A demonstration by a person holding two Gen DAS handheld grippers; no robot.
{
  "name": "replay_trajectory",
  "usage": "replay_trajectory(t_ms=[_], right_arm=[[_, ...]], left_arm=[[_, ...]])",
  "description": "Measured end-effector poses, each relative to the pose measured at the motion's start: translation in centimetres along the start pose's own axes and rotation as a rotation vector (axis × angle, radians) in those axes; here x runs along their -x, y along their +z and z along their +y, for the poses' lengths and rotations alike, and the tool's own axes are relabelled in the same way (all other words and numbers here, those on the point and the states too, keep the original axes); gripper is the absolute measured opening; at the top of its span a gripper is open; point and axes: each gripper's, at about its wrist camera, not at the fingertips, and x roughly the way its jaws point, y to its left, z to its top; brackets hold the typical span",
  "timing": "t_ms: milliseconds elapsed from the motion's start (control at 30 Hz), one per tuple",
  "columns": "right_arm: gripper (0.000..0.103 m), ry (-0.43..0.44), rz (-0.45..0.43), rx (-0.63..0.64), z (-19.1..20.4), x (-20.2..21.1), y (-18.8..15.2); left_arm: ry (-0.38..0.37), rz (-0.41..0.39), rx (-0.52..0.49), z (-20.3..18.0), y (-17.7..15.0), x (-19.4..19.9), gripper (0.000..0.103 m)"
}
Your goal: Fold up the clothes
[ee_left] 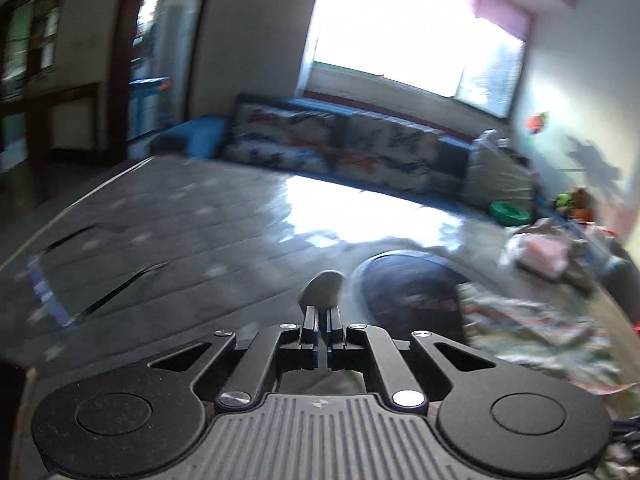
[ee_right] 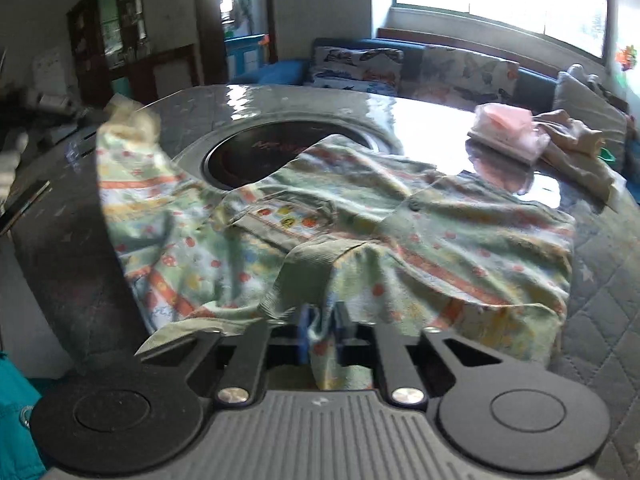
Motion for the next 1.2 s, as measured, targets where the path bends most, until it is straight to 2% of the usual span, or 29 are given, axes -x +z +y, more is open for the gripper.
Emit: replay_trajectory(t_ms=[133,233,333,500,633,767,933,1133,1200], right_arm=[[0.005,-0.061,-0.066,-0.03,-1.1,2.4,0.1],[0.004,-0.155,-0.132,-0.082,-3.0,5.3,-0.1],[0.004,-0.292,-0.197,-0.17,-5.8,8.9,-0.7],[0.004,-0.486,-0.218,-0.34,-10.3,12.1,-3.5],[0.004,-0.601,-0.148,-0.479,-13.6,12.1,-6.7],[0.007,-0.639,-0.068,-0.539,-15.7,10.6,-8.6],[0.01,-0.674,-0.006,-0.562,-17.4,9.3,-9.1],[0.016,-0.674,-0.048,-0.522,-16.9,9.3,-7.2],[0.017,-0.657,-0.06,-0.477,-16.6,8.9,-5.9]], left_arm=[[0.043,0.06,0.034,1.8,-1.9,-0.7,0.004],[0.058,0.09,0.056,2.4,-3.0,-1.0,0.004],[0.071,0.097,0.069,2.6,-3.5,-1.0,0.004],[0.098,0.105,0.092,3.3,-3.7,-0.8,0.004],[0.122,0.114,0.112,4.0,-3.9,-0.6,0.003],[0.153,0.125,0.126,4.8,-4.3,-0.2,0.003],[0.203,0.139,0.148,5.7,-4.5,0.1,0.003],[0.235,0.166,0.129,5.7,-4.6,0.0,0.004],[0.244,0.168,0.125,5.7,-4.4,0.0,0.008]])
